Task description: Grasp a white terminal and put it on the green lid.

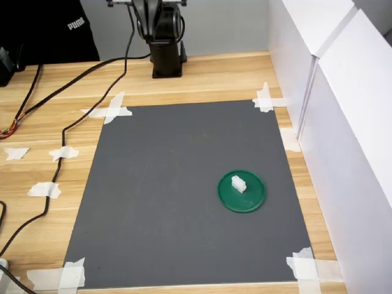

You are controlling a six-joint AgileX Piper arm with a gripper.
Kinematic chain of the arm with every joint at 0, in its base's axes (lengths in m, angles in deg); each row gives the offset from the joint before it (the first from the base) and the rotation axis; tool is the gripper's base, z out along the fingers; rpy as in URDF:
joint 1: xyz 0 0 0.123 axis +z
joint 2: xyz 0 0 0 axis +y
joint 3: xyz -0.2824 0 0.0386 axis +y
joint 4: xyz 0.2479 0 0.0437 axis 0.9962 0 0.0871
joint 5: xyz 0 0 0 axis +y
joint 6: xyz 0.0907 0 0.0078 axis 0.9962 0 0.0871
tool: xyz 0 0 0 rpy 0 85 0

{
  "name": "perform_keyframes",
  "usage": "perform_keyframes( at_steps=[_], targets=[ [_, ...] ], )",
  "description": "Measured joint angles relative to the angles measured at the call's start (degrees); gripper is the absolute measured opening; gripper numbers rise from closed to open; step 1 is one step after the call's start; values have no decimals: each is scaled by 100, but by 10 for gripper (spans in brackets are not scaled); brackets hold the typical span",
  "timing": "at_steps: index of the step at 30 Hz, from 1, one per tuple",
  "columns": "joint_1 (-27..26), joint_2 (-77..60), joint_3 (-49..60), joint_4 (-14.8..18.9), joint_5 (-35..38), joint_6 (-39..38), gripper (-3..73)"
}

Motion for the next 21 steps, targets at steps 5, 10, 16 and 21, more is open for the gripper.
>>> perform_keyframes(
  at_steps=[5,10,16,21],
  targets=[
    [0,-516,389,5,29,5,-16],
    [0,-1130,521,12,160,5,-16],
    [0,-1246,521,12,290,5,-16],
    [0,-1246,643,12,326,5,-16]
  ],
)
